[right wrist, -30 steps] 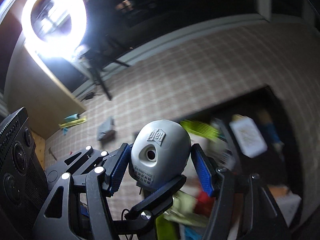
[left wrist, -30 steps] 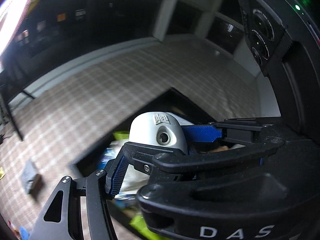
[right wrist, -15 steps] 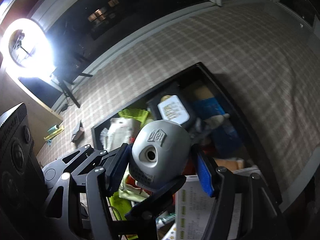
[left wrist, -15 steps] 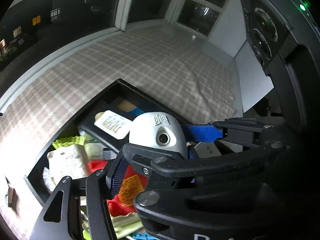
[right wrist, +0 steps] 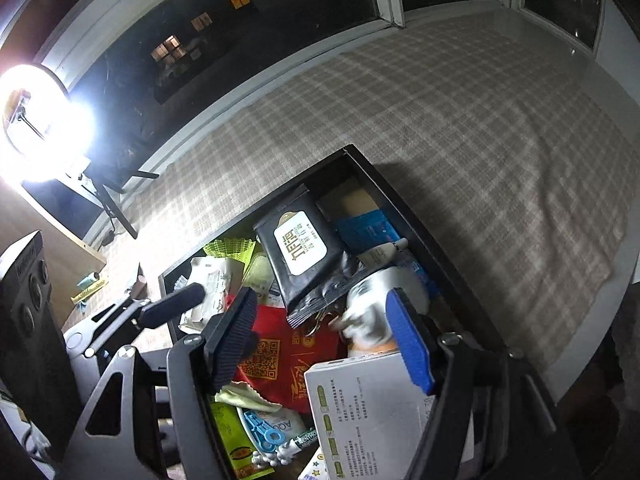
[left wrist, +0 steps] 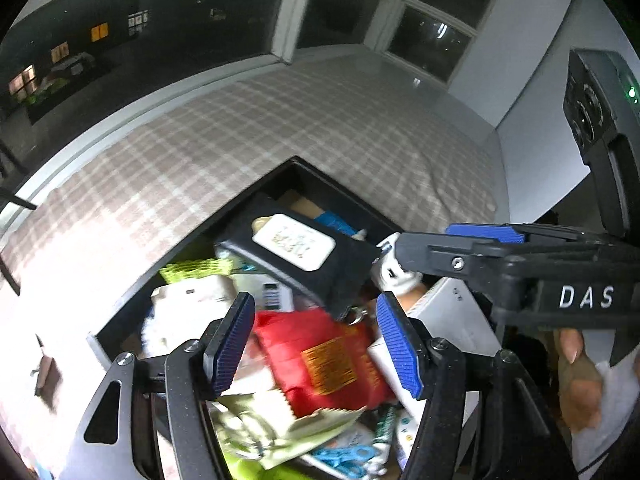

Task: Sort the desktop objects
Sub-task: 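Carry the white plug device with the right gripper and release it into the bin, then move both grippers back toward the yellow straw stick by the board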

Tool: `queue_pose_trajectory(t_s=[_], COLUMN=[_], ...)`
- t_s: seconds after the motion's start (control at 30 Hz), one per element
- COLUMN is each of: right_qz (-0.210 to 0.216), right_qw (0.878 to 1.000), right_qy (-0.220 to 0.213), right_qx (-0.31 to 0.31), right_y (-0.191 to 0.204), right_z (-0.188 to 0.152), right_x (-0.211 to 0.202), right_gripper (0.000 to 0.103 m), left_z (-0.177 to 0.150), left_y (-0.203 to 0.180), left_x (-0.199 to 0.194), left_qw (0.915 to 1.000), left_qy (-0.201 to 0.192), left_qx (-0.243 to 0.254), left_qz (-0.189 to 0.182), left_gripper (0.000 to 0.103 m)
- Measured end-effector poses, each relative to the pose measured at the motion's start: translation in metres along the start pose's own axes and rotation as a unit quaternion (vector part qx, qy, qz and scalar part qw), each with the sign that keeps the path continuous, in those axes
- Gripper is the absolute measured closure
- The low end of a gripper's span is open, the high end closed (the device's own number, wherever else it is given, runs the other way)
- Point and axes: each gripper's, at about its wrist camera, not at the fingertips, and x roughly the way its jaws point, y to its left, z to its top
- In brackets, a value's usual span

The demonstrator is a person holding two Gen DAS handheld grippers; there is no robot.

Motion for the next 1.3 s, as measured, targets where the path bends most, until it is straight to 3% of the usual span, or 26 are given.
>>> queue_pose_trajectory(t_s=[0.43, 0.77, 0.97, 1.17, 1.3], right_qz=[0.03, 0.073, 0.093, 0.124, 0.137], right_qw=[0.998, 0.987, 0.975, 0.961, 0.949], right_qy=[0.011, 0.036, 0.053, 0.068, 0.07], right_qx=[-0.062, -0.138, -0.194, -0.238, -0.275], right_y=[0.057, 0.137, 0.194, 0.26, 0.314], right_z=[-0.005, -0.008, -0.009, -0.007, -0.01], right_x=[0.026, 0.06, 0.082, 0.1, 0.108], right_gripper=[0.037, 0.037, 0.037, 0.037, 0.037], left_z=[-0.033, -0.085, -0.127, -0.176, -0.211], left_y=[0.071, 0.148, 0.21, 0.271, 0.318], left_x=[-0.033, -0.07, -0.107, -0.16, -0.201], left_qw=[0.9966, 0.9839, 0.9687, 0.945, 0.9248], left_qy=[-0.014, -0.019, -0.021, -0.029, -0.033], left_qx=[-0.04, -0.101, -0.159, -0.219, -0.259], left_qz=[0.071, 0.146, 0.19, 0.241, 0.277], left_gripper=[0.042, 0.042, 0.042, 0.042, 0.042])
